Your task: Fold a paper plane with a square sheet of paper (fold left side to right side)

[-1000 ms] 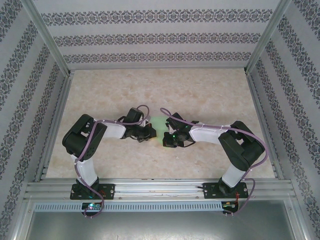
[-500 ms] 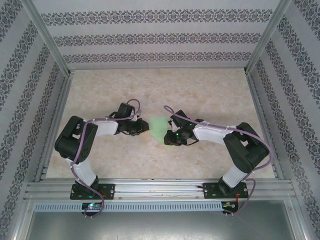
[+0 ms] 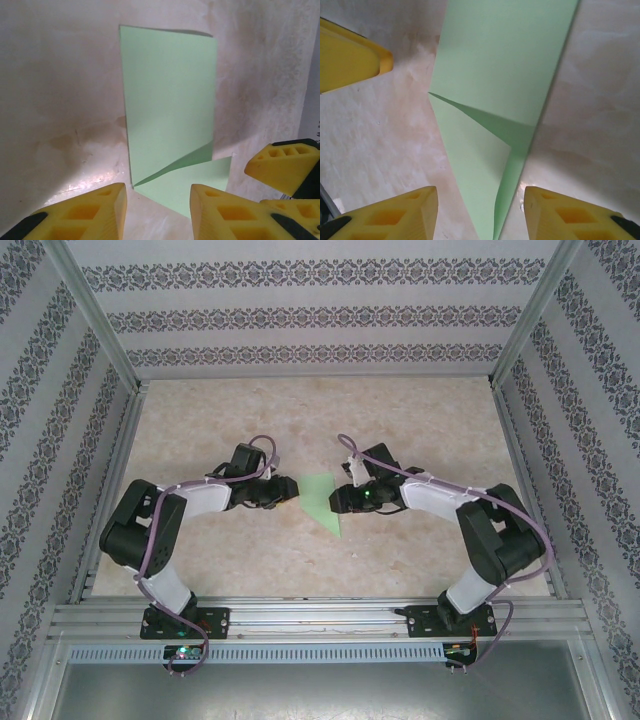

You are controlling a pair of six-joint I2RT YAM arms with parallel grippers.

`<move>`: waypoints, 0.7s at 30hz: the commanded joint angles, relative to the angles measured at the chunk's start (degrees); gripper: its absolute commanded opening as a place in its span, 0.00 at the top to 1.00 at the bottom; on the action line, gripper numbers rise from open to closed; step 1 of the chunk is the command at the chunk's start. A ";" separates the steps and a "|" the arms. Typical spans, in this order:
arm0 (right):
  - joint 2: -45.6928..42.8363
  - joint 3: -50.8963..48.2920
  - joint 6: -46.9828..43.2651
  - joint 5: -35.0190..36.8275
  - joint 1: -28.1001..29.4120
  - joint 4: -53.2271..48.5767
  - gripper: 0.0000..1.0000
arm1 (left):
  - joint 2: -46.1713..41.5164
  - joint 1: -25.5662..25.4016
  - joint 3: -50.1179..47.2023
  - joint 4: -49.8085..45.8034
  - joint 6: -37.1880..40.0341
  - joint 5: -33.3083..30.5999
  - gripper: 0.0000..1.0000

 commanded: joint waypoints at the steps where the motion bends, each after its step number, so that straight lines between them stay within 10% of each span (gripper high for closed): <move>1: 3.20 1.86 -1.85 -3.61 0.37 4.30 0.52 | 1.59 0.76 -0.11 2.02 -0.74 1.28 0.61; 12: 3.91 1.57 -0.44 -3.81 0.73 6.65 0.99 | 3.20 2.01 1.56 2.14 -0.17 1.96 0.50; 21: -1.58 -3.76 1.73 -5.77 -0.67 12.55 1.00 | 6.61 2.97 5.01 4.45 -0.94 5.60 0.46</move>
